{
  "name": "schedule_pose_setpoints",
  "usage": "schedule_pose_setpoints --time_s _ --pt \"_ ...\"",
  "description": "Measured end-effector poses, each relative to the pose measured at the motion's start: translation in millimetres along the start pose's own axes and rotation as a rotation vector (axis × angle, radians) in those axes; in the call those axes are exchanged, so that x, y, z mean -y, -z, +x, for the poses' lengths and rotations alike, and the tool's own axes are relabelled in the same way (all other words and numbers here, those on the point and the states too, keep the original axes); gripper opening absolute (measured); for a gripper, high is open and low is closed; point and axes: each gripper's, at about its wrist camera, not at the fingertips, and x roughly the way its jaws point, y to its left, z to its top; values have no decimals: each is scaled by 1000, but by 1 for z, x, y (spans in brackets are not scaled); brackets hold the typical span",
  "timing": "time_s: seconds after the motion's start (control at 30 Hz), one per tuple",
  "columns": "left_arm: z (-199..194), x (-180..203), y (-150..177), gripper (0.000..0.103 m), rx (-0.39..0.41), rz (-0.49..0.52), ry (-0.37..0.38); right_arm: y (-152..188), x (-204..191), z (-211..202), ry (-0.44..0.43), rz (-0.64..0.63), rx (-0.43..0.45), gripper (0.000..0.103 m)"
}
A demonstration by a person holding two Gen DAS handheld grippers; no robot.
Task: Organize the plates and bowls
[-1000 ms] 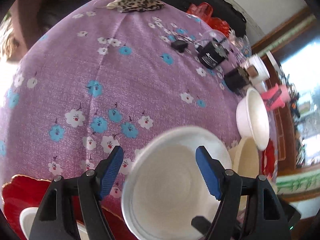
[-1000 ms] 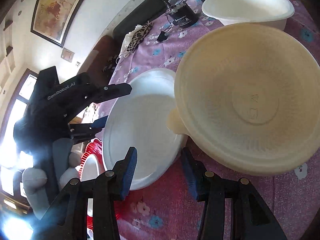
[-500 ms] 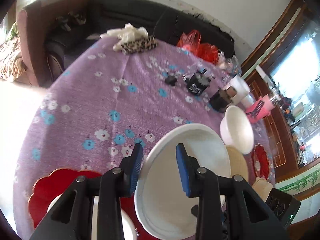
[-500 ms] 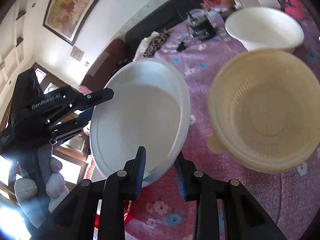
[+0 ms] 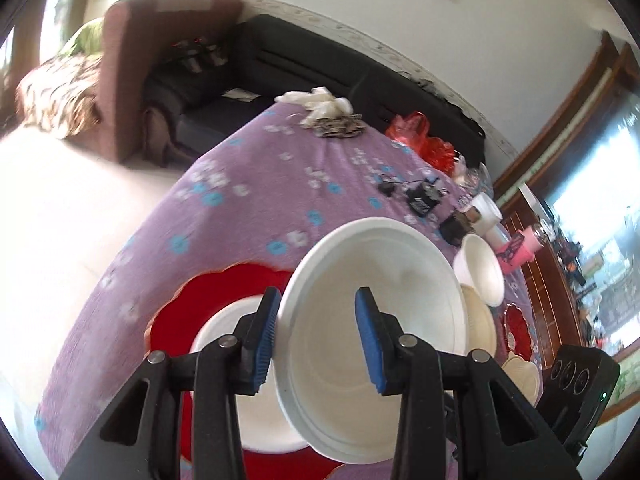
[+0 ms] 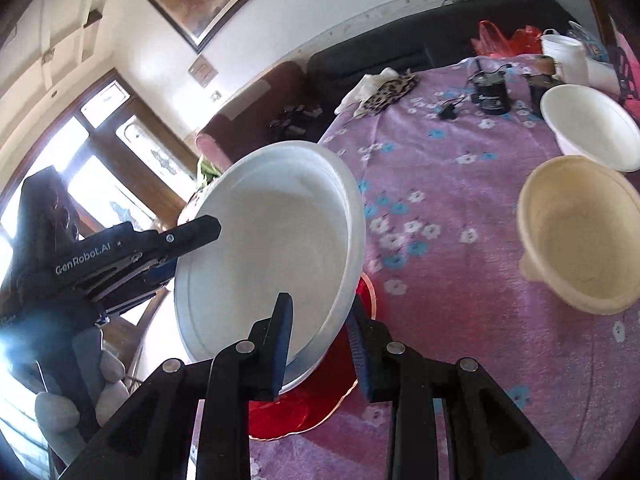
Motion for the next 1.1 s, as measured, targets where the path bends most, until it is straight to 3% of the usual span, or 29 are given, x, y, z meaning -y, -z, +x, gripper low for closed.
schedule_pose_setpoints --time_s 0.33,0.77,1.1 --pt "11 -57 23 36 -49 -111 -11 18 -18 48 38 -49 -109 31" --pt "14 -76 28 37 -53 -164 16 19 -28 56 80 -92 -111 32" --pt "6 -77 33 48 -57 -179 14 16 -29 58 37 -61 -155 33"
